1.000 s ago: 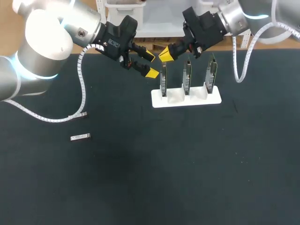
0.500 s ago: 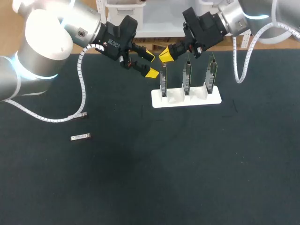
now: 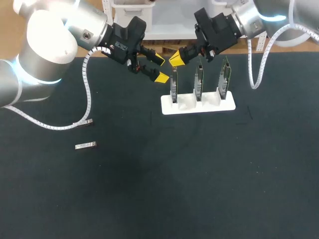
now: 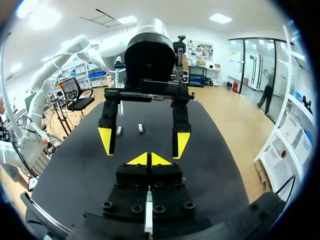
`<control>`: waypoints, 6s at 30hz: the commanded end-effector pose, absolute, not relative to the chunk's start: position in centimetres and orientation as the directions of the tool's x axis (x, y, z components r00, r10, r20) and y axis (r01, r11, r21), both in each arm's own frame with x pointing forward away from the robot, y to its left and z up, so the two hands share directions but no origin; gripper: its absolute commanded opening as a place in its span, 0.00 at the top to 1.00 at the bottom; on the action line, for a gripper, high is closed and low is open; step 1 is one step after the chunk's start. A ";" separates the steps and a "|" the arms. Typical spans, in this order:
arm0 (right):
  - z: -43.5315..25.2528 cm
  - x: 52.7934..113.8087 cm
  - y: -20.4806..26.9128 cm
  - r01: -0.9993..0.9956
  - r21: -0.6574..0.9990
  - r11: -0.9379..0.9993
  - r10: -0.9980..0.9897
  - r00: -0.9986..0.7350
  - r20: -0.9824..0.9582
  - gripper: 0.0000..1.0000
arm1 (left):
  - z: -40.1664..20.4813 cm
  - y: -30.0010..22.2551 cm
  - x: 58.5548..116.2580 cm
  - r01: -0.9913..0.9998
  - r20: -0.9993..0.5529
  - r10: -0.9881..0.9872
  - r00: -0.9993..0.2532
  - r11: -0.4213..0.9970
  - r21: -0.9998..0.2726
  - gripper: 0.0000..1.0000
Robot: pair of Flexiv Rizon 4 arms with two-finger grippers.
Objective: Pick up the optical module with the left hand, and insert it into the network port with the right hand.
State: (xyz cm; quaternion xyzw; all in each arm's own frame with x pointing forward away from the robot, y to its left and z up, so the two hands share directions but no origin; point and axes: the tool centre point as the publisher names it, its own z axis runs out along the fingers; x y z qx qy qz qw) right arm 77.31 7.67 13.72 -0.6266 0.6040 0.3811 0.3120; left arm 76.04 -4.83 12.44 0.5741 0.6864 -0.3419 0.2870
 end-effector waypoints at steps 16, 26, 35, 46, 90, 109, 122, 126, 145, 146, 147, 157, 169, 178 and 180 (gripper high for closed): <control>13.5 77.4 6.9 -0.996 0.055 -0.068 -0.482 -0.016 -0.876 1.00 | 12.5 -4.8 76.0 0.984 -0.784 0.595 -0.178 0.110 -0.140 0.00; 14.3 77.2 6.9 -0.997 0.042 -0.067 -0.465 -0.006 -0.885 1.00 | 12.5 -4.8 76.0 0.984 -0.784 0.595 -0.178 0.110 -0.140 0.00; 15.4 76.7 7.3 -0.996 0.038 -0.081 -0.445 0.002 -0.896 1.00 | 12.5 -4.8 76.0 0.984 -0.784 0.595 -0.178 0.110 -0.140 0.00; 17.6 76.4 6.3 -0.997 0.007 -0.081 -0.416 0.027 -0.909 1.00 | 12.5 -4.8 76.0 0.984 -0.784 0.595 -0.178 0.110 -0.140 0.00; 19.4 77.5 -4.2 -0.994 0.081 -0.074 -0.459 -0.038 -0.888 1.00 | 12.5 -4.8 76.0 0.984 -0.784 0.595 -0.178 0.110 -0.140 0.00; 18.2 76.5 -3.3 -0.992 0.101 -0.077 -0.465 -0.054 -0.884 1.00 | 12.5 -4.8 76.0 0.984 -0.784 0.595 -0.178 0.110 -0.140 0.00; 18.0 76.6 -3.3 -0.995 0.087 -0.044 -0.476 -0.056 -0.878 0.00 | 12.5 -4.8 76.0 0.984 -0.784 0.595 -0.178 0.110 -0.140 0.00; 18.0 76.6 -3.3 -0.995 0.087 -0.044 -0.476 -0.056 -0.878 0.00 | 12.5 -4.8 76.0 0.984 -0.784 0.595 -0.178 0.110 -0.140 0.00; 18.0 76.6 -3.3 -0.995 0.087 -0.044 -0.476 -0.056 -0.878 0.00 | 13.4 -4.7 76.2 0.984 -0.743 0.646 -0.177 0.132 -0.121 0.00; 18.0 76.6 -3.3 -0.995 0.087 -0.044 -0.476 -0.056 -0.878 0.00 | 13.5 -4.5 76.2 0.984 -0.738 0.651 -0.177 0.136 -0.117 0.00; 18.0 76.6 -3.3 -0.995 0.087 -0.044 -0.476 -0.056 -0.878 0.00 | 13.6 -4.3 76.1 0.983 -0.729 0.660 -0.181 0.145 -0.113 0.00; 18.0 76.6 -3.3 -0.995 0.087 -0.044 -0.476 -0.056 -0.878 0.00 | 12.5 -1.0 74.4 0.963 -0.533 0.802 -0.269 0.238 -0.127 0.00; 18.0 76.6 -3.3 -0.995 0.087 -0.044 -0.476 -0.056 -0.878 0.00 | 8.4 4.0 71.8 0.921 -0.338 0.857 -0.389 0.364 -0.138 0.00; 18.0 76.6 -3.3 -0.995 0.087 -0.044 -0.476 -0.056 -0.878 0.00 | 6.4 7.7 70.0 0.884 -0.202 0.864 -0.462 0.431 -0.179 0.00; 18.0 76.6 -3.3 -0.995 0.087 -0.044 -0.476 -0.056 -0.878 0.00 | 6.3 8.6 69.7 0.879 -0.178 0.864 -0.470 0.441 -0.181 0.00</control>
